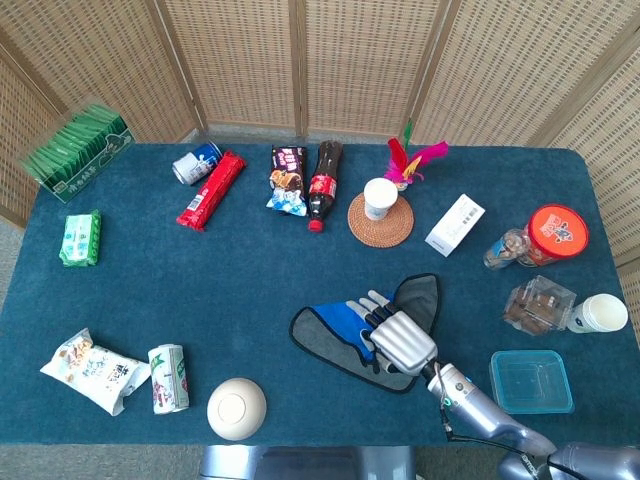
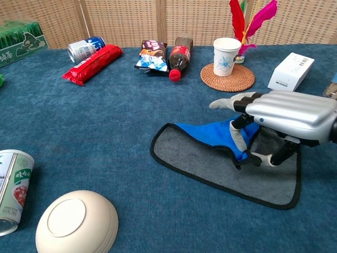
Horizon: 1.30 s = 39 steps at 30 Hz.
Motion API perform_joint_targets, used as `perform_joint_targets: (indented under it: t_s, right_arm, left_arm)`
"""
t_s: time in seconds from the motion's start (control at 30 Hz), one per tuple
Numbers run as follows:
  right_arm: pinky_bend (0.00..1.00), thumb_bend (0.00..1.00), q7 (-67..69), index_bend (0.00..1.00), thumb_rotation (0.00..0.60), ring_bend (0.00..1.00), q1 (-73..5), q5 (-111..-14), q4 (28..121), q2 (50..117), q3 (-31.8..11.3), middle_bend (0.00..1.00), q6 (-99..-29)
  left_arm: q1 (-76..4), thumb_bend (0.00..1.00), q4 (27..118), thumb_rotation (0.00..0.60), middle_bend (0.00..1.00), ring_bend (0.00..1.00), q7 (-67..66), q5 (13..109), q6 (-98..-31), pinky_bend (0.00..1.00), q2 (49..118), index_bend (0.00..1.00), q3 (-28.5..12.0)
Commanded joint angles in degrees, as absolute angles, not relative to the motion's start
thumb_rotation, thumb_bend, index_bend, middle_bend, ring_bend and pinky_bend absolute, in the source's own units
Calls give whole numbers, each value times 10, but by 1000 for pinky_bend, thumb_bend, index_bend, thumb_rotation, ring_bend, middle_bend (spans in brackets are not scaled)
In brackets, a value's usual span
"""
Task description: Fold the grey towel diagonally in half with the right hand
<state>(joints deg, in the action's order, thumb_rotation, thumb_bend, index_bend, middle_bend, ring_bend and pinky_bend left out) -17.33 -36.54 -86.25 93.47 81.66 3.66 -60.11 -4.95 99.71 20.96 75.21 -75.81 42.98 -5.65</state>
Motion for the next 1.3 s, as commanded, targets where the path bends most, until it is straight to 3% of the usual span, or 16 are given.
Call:
perform_joint_targets:
  t_s: [0.03, 1.3]
  right_arm:
    - [0, 474, -171, 773, 600, 0, -357, -868, 938, 814, 40, 0, -609]
    - [0, 500, -167, 781, 600, 0, -298, -924, 910, 812, 72, 0, -624]
  left_arm:
    - [-50, 174, 998, 600, 0, 0, 209, 753, -758, 0, 430, 60, -56]
    - [-51, 174, 997, 600, 0, 0, 210, 756, -756, 0, 430, 59, -54]
